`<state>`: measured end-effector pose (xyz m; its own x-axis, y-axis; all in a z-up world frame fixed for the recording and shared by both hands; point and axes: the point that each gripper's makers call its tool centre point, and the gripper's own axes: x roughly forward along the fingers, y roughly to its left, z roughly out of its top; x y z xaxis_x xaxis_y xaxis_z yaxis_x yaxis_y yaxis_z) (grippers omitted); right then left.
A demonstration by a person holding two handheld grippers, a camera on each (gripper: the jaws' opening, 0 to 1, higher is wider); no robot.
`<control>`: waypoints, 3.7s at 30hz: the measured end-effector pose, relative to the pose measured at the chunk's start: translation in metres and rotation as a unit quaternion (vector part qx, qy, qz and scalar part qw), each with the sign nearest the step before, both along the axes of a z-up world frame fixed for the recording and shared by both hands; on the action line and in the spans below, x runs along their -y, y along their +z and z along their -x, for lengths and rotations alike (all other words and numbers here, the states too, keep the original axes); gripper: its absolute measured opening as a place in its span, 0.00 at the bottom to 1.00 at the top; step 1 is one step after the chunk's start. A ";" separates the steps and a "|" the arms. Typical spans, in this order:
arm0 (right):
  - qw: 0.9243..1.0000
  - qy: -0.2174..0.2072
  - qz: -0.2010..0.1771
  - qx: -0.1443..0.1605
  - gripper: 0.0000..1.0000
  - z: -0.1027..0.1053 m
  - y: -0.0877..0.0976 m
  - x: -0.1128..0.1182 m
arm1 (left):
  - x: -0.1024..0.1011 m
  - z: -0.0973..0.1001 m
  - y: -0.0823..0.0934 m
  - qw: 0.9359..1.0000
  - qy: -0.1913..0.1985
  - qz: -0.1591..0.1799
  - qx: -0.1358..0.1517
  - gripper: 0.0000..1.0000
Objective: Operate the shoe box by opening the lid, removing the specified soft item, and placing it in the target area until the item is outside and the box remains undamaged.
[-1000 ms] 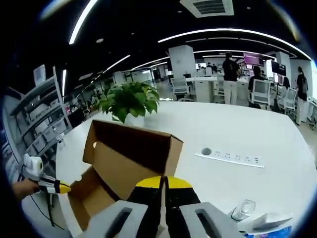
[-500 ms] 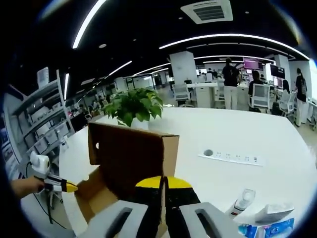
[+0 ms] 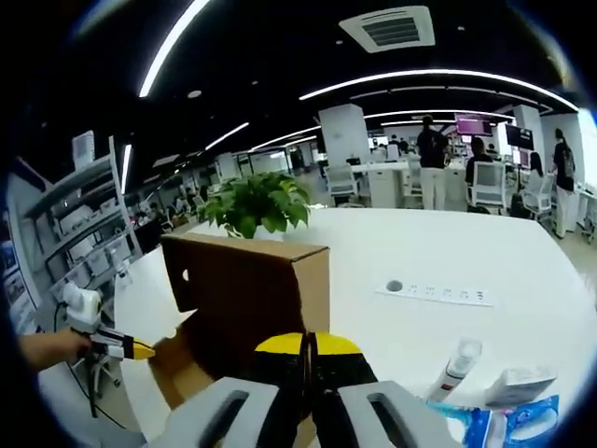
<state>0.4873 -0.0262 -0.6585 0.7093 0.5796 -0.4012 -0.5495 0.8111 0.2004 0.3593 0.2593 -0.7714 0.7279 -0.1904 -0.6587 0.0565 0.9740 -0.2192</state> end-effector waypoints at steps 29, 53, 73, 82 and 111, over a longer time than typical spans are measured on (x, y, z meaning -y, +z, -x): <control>1.000 -0.013 0.001 0.003 0.00 0.048 -0.016 0.004 | 0.002 0.000 0.003 1.000 -0.011 -0.009 0.005 0.04; 1.000 -0.011 0.005 -0.014 0.00 0.072 -0.034 0.004 | -0.004 0.003 0.020 0.998 -0.030 -0.034 0.037 0.10; 0.999 0.003 0.009 -0.037 0.00 0.092 -0.060 0.003 | 0.003 -0.003 0.035 0.994 -0.058 -0.037 0.083 0.11; 0.999 0.007 0.013 -0.048 0.00 0.097 -0.072 0.003 | 0.005 -0.002 0.035 0.993 -0.068 -0.042 0.086 0.12; 0.997 0.034 0.038 -0.057 0.05 0.114 -0.103 0.009 | 0.011 0.011 0.025 0.991 -0.104 -0.048 0.074 0.20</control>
<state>0.3736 -0.0347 -0.7612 0.6163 0.5899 -0.5218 -0.5809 0.7879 0.2045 0.3484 0.2485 -0.7466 0.7699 -0.2877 -0.5696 0.2825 0.9540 -0.1001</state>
